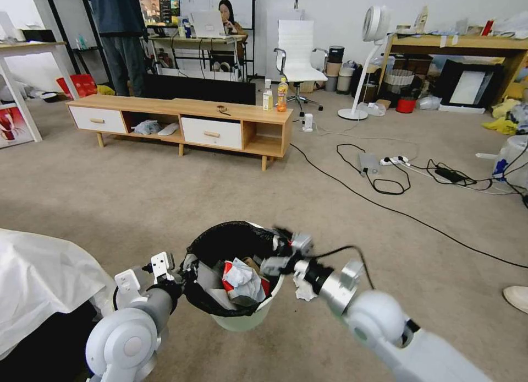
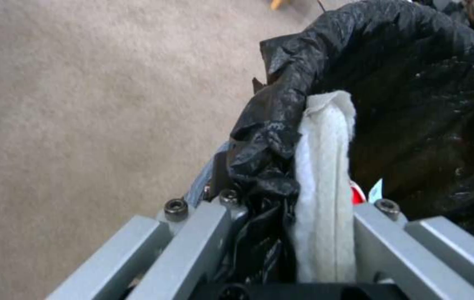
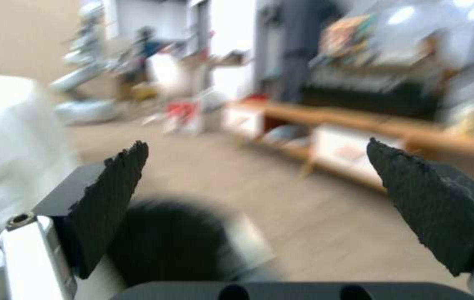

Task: Pick up the trash bin and place the garbage on the floor into it.

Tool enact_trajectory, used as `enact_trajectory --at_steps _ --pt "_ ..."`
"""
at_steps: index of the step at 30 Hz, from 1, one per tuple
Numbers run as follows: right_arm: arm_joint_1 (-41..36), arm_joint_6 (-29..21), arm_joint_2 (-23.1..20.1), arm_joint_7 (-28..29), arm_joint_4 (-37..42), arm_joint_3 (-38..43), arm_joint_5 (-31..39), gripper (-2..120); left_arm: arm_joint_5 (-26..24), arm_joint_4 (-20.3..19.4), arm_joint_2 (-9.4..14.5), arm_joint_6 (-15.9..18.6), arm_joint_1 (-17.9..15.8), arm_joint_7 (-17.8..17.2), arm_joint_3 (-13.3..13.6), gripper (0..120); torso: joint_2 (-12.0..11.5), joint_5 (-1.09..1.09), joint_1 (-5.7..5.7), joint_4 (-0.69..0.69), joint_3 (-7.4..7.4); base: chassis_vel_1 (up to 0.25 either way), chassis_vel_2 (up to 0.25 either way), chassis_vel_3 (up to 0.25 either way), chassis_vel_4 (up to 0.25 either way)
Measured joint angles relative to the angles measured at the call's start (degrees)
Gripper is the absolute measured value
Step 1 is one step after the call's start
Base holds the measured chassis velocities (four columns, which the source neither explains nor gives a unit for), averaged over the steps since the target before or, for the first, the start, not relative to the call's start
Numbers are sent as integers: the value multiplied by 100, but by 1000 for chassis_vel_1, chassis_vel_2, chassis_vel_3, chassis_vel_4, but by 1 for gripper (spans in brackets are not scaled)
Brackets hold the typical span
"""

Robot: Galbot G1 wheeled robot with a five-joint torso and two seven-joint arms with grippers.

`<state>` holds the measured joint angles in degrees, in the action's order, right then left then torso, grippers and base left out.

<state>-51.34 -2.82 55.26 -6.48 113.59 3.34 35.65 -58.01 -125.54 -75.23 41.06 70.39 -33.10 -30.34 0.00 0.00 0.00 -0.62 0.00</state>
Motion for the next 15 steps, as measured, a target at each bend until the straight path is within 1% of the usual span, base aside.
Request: enact_trajectory --at_steps 1,2,3,4,5,6,7,8,10,11,12,15 --pt "22 -19 9 218 85 187 -61 100 -4 18 13 -7 -33 2 -36 7 0 -1 0 1 0 0 0 0 0" --pt "6 -135 17 609 204 525 -206 100 -14 41 25 -18 -99 2 -85 7 0 -1 0 1 0 0 0 0 0" --pt "6 -135 17 609 204 525 -206 100 -14 41 25 -18 -99 2 -85 7 0 -1 0 1 0 0 0 0 0" --pt "-50 -290 28 972 278 745 -365 100 -15 59 25 -23 -144 3 -112 7 0 0 0 0 0 0 0 0 0" --pt "-172 -607 36 1557 375 981 -564 100 -13 83 24 -31 -191 6 -133 7 0 0 0 -2 0 0 0 0 0" --pt "-172 -607 36 1557 375 981 -564 100 -13 83 24 -31 -191 6 -133 7 0 0 0 -2 0 0 0 0 0" --pt "-346 -898 43 2104 464 1139 -658 100 -10 96 22 -37 -220 10 -140 7 0 0 0 -1 0 0 0 0 0" --pt "-346 -898 43 2104 464 1139 -658 100 -10 96 22 -37 -220 10 -140 7 0 0 0 -1 0 0 0 0 0" --pt "-600 -1094 90 2716 450 1230 -763 100 5 105 9 -45 -243 22 -142 7 0 1 0 -2 0 0 0 0 0" --pt "-600 -1094 90 2716 450 1230 -763 100 5 105 9 -45 -243 22 -142 7 0 1 0 -2 0 0 0 0 0" --pt "-716 -1105 129 2891 376 1251 -837 100 13 105 -1 -61 -247 33 -143 7 0 0 0 -1 -1 0 0 0 0" --pt "-847 -1068 191 3009 235 1254 -954 100 26 105 -11 -76 -245 48 -147 7 0 2 0 0 0 0 0 0 0"
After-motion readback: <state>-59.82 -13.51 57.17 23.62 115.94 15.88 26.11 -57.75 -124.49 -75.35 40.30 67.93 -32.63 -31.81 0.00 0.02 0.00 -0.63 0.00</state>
